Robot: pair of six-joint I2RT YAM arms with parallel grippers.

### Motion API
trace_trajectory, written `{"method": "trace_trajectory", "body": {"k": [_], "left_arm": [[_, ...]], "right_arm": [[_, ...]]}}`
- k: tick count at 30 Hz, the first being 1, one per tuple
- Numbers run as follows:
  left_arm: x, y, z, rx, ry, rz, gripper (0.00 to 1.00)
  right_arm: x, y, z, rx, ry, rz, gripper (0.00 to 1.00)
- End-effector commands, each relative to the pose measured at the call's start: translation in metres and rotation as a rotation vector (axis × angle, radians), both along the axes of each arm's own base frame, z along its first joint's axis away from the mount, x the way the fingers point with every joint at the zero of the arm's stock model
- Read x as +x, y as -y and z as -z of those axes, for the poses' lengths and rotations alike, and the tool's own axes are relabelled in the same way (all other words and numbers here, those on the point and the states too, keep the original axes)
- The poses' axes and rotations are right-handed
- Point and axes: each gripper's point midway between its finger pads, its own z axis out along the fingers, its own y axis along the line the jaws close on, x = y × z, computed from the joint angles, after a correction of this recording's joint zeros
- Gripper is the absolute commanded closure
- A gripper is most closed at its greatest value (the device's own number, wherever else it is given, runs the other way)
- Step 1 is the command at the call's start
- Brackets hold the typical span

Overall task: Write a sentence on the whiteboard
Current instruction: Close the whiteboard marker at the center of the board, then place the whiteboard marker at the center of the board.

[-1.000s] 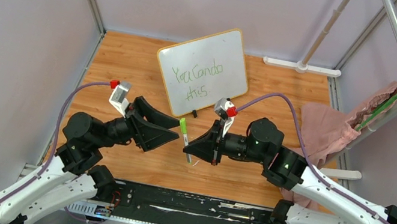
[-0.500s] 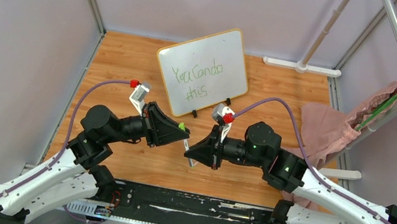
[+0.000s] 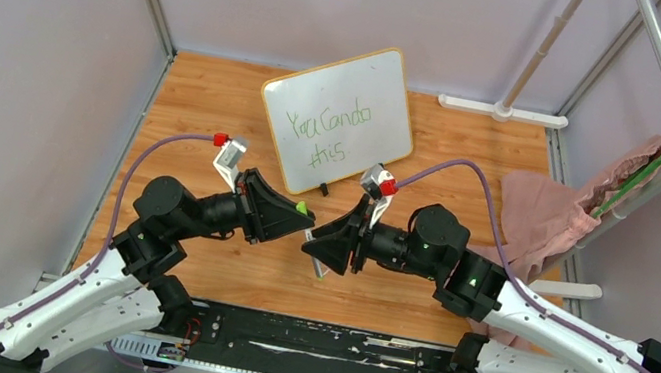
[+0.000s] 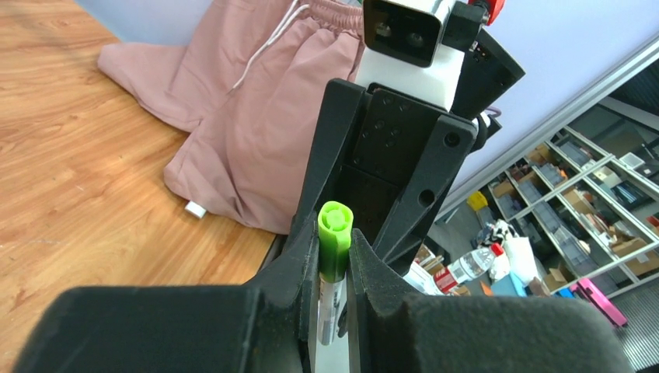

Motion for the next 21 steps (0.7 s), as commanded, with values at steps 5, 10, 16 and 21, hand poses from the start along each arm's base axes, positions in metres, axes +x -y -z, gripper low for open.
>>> {"method": "trace_trajectory", "body": {"k": [5, 10, 16, 21], "left_arm": [[-0.004, -0.001, -0.001, -0.021, 0.008, 0.008, 1.00], [0.004, -0.001, 0.009, 0.023, -0.004, -0.029, 0.51], [0.021, -0.032, 0.014, 0.185, 0.042, -0.234, 0.03], [0.042, -0.073, 0.019, 0.302, 0.099, -0.471, 0.00]], "right_arm": [[0.003, -0.009, -0.011, 0.058, 0.003, 0.007, 0.99], [0.005, 0.000, -0.009, -0.003, 0.062, 0.023, 1.00], [0.019, 0.036, 0.001, -0.120, 0.123, 0.146, 1.00], [0.036, 0.071, 0.022, -0.235, 0.131, 0.298, 1.00]]}}
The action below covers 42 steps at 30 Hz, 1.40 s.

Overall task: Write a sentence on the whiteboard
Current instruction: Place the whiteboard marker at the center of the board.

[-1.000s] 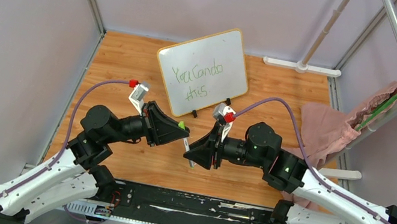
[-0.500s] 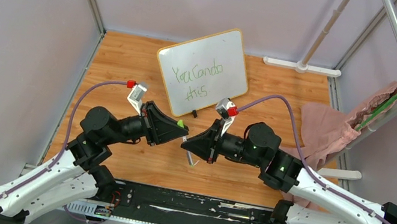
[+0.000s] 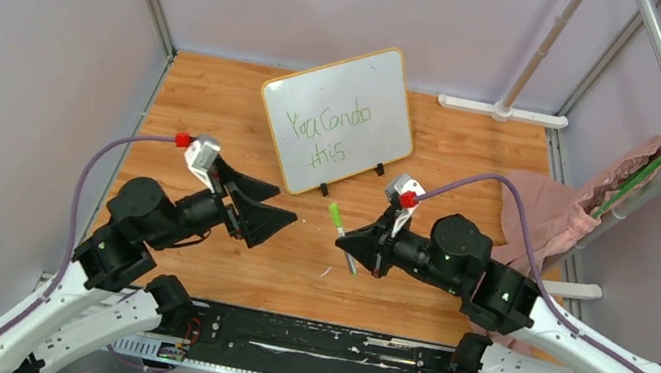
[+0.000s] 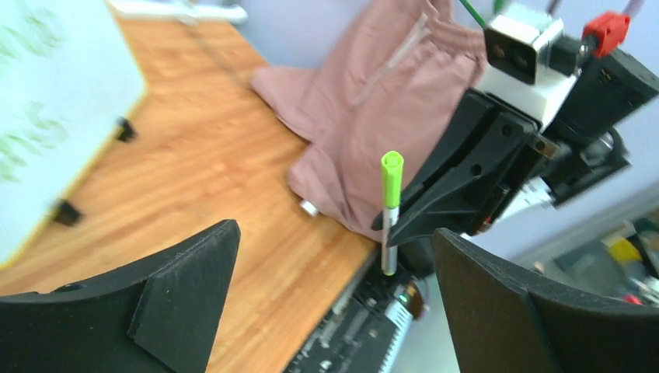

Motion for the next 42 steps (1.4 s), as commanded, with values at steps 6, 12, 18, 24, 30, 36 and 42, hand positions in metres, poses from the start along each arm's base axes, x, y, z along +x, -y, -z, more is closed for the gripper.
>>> {"method": "trace_trajectory", "body": {"k": [6, 12, 18, 24, 30, 36, 42], "left_arm": [[0.044, -0.086, 0.048, 0.308, 0.056, -0.480, 0.00], [0.046, -0.085, 0.077, 0.358, 0.052, -0.472, 0.00], [0.047, -0.084, 0.082, 0.375, 0.054, -0.468, 0.00], [0.042, -0.087, 0.078, 0.376, 0.061, -0.460, 0.00], [0.036, -0.092, 0.054, 0.374, 0.165, -0.444, 0.00], [0.034, -0.094, 0.071, 0.403, 0.159, -0.435, 0.00], [0.033, -0.093, 0.071, 0.400, 0.170, -0.427, 0.00]], "right_arm": [[0.038, 0.072, 0.031, -0.280, 0.080, 0.308, 1.00], [0.060, 0.093, 0.052, -0.412, 0.030, 0.404, 1.00], [0.088, 0.098, 0.078, -0.407, -0.134, 0.479, 1.00], [0.118, 0.097, 0.107, -0.349, -0.294, 0.559, 1.00], [0.148, 0.104, 0.142, -0.349, -0.389, 0.664, 1.00], [0.170, 0.112, 0.166, -0.367, -0.457, 0.688, 1.00], [0.177, 0.125, 0.188, -0.450, -0.463, 0.717, 1.00]]}}
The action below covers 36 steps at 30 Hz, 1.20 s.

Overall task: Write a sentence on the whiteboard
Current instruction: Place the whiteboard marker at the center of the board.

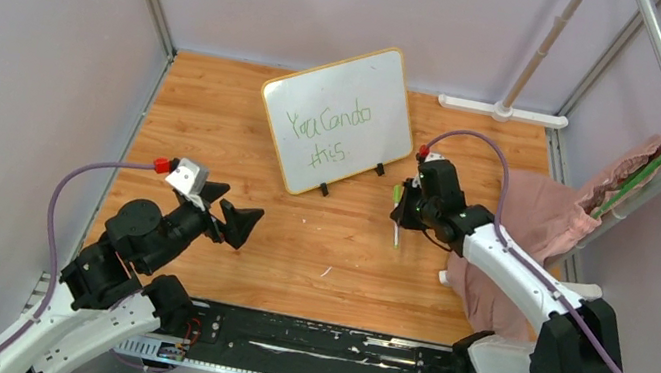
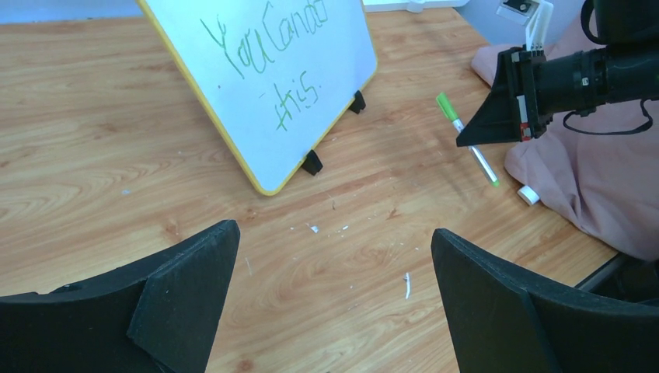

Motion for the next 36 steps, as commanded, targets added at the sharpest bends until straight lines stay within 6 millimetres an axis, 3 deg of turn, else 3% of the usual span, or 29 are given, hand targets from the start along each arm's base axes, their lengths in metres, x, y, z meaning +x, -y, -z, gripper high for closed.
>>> {"method": "trace_trajectory", "body": {"k": [1, 6, 21, 28, 36], "left_arm": [[-0.001, 0.000, 0.002, 0.020, 0.019, 0.013, 0.00], [0.001, -0.001, 0.003, 0.027, 0.017, 0.004, 0.00], [0.003, -0.002, 0.007, 0.038, 0.001, -0.012, 0.01], [0.003, -0.002, 0.008, 0.047, -0.001, -0.011, 0.01], [0.004, -0.004, 0.009, 0.051, -0.008, -0.026, 0.01]], "right_arm": [[0.008, 0.005, 0.010, -0.026, -0.001, -0.003, 1.00], [-0.001, -0.011, 0.023, 0.007, -0.101, -0.103, 1.00], [0.009, 0.019, 0.047, -0.061, -0.146, 0.003, 1.00], [0.020, 0.023, 0.049, -0.088, -0.176, 0.024, 1.00], [0.025, 0.017, 0.072, -0.087, -0.267, 0.054, 1.00]]}}
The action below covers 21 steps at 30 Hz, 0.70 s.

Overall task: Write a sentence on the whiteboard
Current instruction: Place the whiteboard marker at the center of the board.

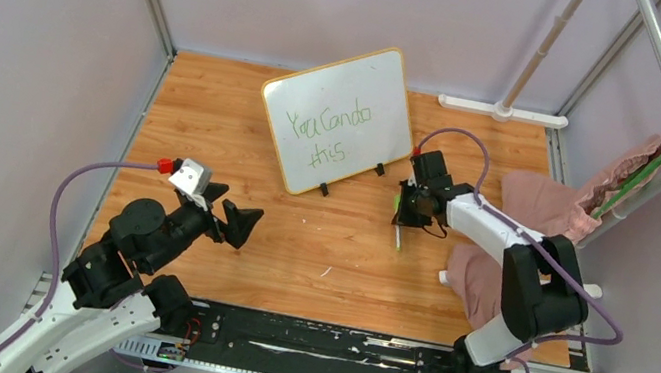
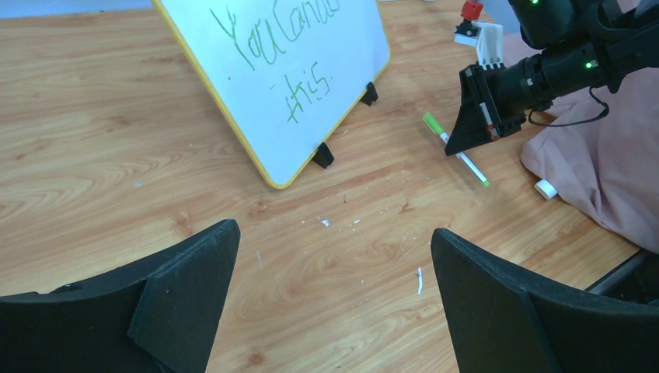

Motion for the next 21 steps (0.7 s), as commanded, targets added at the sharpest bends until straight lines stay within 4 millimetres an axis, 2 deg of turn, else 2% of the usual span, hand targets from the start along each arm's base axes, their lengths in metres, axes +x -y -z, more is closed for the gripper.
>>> {"method": "trace_trajectory", "body": {"k": [1, 9, 14, 21], "left_arm": [[0.001, -0.002, 0.002, 0.016, 0.001, -0.013, 0.01], [0.002, -0.001, 0.003, 0.021, -0.001, -0.012, 0.01], [0.003, -0.001, 0.004, 0.024, -0.004, -0.013, 0.01], [0.003, -0.002, 0.004, 0.026, -0.005, -0.015, 0.01]], "right_arm": [[0.000, 0.004, 0.009, -0.007, -0.058, 0.049, 1.00], [-0.002, 0.011, 0.016, -0.033, -0.069, 0.090, 1.00], [-0.004, 0.012, 0.023, -0.042, -0.088, 0.087, 0.95], [-0.006, 0.013, 0.029, -0.047, -0.098, 0.088, 0.92]]}}
